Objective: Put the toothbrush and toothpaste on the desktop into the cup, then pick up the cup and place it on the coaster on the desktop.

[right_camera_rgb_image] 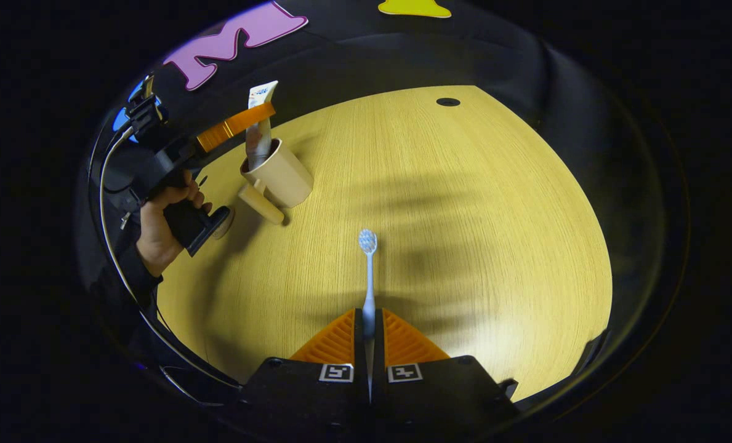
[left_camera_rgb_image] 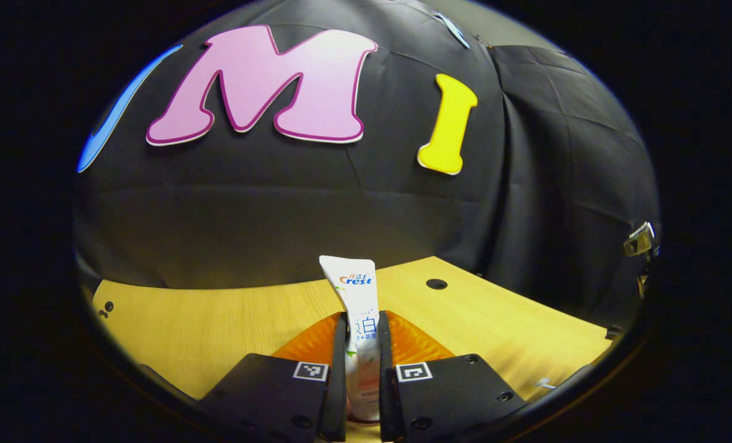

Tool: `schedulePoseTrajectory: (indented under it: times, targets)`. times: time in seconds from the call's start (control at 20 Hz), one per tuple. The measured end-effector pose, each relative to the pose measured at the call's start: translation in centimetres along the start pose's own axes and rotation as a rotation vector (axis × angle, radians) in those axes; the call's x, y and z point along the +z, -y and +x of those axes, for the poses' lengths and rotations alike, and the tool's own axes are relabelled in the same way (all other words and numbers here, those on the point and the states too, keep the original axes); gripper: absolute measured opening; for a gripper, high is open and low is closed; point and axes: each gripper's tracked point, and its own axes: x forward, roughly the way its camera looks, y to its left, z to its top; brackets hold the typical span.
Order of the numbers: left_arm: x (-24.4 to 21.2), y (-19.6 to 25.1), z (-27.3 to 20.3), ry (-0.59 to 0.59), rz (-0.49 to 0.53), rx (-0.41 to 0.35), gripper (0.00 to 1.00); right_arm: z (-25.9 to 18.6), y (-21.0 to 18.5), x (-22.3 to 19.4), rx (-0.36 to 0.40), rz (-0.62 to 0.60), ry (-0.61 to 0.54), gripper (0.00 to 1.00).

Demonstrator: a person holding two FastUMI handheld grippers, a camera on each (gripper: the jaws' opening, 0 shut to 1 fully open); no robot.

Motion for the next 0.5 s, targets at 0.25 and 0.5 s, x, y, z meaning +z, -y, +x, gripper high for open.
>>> schedulePoseTrajectory:
  times: [0.25,0.5]
  targets:
    - [-1.0,-0.7,0.0,-0.012,0.053,0.038,0.31,0.5,-0.6,-0.5,0.003,-0.016,-0.005,0.05]
    - [-1.2,-3.1,-2.8,-0.012,0.037,0.116,0.94,0.1,-1.1,1.4,0.028,0.017,0.036,0.05]
